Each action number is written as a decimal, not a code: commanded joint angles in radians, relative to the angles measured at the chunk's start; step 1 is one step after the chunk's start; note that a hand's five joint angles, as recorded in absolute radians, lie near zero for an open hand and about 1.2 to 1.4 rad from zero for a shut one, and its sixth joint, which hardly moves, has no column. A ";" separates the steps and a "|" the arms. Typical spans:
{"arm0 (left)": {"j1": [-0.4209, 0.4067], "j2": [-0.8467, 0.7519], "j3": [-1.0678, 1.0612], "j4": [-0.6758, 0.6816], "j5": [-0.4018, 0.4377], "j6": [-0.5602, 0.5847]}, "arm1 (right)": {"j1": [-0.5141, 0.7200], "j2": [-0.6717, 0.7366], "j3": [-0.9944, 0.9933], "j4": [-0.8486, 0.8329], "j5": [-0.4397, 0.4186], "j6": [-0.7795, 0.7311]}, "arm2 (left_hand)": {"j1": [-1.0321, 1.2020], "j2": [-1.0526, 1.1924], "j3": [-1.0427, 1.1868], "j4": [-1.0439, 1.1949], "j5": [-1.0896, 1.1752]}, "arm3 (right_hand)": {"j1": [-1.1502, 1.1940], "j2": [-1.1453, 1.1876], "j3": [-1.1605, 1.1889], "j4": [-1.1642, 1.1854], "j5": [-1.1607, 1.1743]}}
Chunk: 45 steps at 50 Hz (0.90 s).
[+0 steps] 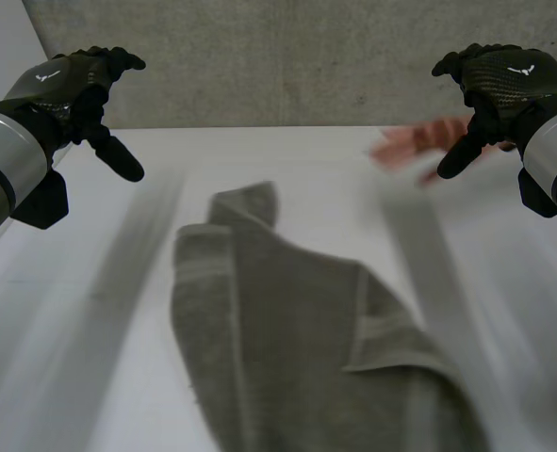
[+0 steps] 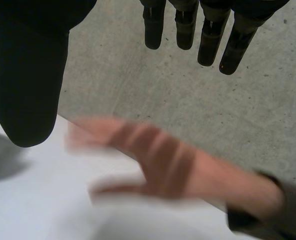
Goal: Fold the towel.
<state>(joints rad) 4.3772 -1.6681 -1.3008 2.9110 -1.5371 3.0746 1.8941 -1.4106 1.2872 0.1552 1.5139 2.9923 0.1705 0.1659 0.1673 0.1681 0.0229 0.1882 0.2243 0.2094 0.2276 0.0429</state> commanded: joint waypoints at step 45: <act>0.019 -0.364 -0.150 0.132 -0.008 0.360 | 0.338 0.136 0.632 -0.304 0.051 -0.300 | 0.055 0.059 0.058 0.057 0.028 | -0.014 -0.050 -0.035 -0.053 -0.043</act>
<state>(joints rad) 4.3930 -2.0018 -1.4280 2.9749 -1.5446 3.4055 2.2059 -1.3163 1.7955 0.0497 1.5302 2.7664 0.1940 0.1941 0.1943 0.1934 0.0229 0.1882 0.2243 0.2070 0.2276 0.0429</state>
